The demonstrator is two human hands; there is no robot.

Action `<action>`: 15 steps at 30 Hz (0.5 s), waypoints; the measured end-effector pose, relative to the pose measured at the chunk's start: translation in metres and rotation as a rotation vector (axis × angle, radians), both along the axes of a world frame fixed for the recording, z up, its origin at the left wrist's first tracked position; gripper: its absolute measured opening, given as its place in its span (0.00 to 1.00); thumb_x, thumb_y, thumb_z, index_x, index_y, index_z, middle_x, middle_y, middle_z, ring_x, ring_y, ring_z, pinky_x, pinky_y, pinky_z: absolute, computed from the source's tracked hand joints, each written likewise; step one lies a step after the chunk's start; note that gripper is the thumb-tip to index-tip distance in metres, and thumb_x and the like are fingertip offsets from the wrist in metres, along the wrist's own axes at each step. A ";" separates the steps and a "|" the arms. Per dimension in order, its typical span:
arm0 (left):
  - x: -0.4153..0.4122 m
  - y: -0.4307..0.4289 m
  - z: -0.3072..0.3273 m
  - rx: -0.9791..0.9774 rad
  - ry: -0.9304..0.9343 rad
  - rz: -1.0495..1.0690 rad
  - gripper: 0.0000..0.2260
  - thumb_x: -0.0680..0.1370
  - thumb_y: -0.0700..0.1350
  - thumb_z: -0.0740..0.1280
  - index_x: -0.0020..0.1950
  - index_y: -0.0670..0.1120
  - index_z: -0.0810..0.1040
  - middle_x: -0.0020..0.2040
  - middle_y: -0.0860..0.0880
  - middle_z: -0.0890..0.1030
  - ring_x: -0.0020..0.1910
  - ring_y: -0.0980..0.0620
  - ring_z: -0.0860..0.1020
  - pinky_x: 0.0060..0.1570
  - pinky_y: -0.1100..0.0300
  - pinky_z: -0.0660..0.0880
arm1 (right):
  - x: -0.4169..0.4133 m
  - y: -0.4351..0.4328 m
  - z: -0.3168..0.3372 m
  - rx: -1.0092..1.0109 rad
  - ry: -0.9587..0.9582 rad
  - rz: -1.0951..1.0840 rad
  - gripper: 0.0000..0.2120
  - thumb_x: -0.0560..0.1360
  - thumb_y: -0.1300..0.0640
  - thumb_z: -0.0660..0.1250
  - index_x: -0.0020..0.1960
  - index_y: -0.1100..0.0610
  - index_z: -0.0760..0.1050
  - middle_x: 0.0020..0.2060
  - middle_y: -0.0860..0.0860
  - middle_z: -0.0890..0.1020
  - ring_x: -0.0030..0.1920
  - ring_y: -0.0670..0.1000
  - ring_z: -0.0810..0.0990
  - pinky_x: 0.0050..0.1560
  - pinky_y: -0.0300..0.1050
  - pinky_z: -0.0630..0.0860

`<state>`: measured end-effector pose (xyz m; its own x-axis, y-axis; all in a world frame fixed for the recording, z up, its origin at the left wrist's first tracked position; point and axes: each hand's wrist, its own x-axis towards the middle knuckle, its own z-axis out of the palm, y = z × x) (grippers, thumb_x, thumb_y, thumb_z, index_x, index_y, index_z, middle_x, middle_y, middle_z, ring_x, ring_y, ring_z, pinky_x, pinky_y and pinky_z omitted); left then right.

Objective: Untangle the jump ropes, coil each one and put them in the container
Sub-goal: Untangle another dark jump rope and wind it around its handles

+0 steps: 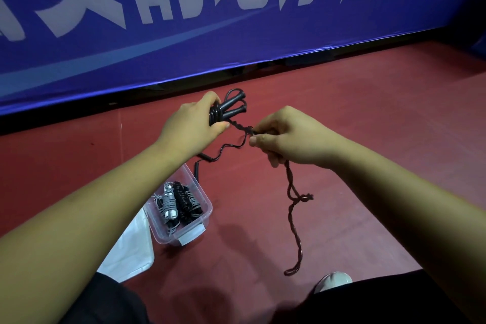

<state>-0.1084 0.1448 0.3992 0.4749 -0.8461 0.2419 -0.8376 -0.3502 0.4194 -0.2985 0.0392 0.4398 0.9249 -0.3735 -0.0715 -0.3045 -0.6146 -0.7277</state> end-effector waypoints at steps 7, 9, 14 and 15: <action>-0.001 -0.004 -0.008 0.083 -0.125 0.022 0.17 0.77 0.56 0.68 0.61 0.52 0.68 0.47 0.46 0.81 0.47 0.41 0.79 0.43 0.48 0.78 | -0.001 0.006 0.011 0.051 -0.059 -0.006 0.12 0.80 0.56 0.67 0.38 0.55 0.80 0.27 0.53 0.82 0.29 0.48 0.78 0.34 0.43 0.73; -0.002 -0.004 -0.010 0.107 -0.134 0.008 0.16 0.76 0.57 0.68 0.59 0.53 0.68 0.46 0.46 0.81 0.46 0.40 0.79 0.42 0.48 0.78 | -0.002 0.007 0.012 0.087 -0.078 -0.018 0.14 0.80 0.57 0.67 0.36 0.53 0.77 0.24 0.52 0.79 0.25 0.48 0.75 0.31 0.40 0.71; -0.018 -0.003 -0.010 0.239 -0.119 -0.074 0.17 0.71 0.57 0.70 0.56 0.56 0.69 0.42 0.50 0.78 0.44 0.42 0.79 0.41 0.53 0.77 | -0.002 0.004 0.015 0.030 -0.132 -0.072 0.15 0.80 0.57 0.67 0.34 0.51 0.78 0.21 0.46 0.70 0.23 0.44 0.65 0.27 0.40 0.63; -0.021 -0.002 -0.007 0.257 -0.117 -0.103 0.19 0.71 0.59 0.70 0.57 0.57 0.70 0.42 0.51 0.78 0.45 0.43 0.80 0.41 0.53 0.77 | -0.002 0.003 0.016 0.006 -0.145 -0.084 0.14 0.80 0.56 0.67 0.35 0.51 0.79 0.20 0.45 0.71 0.23 0.42 0.66 0.27 0.39 0.63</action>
<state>-0.1298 0.1423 0.3917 0.3648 -0.9291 0.0615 -0.9116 -0.3429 0.2269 -0.3004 0.0418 0.4561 0.8912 -0.4498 0.0578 -0.2460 -0.5866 -0.7716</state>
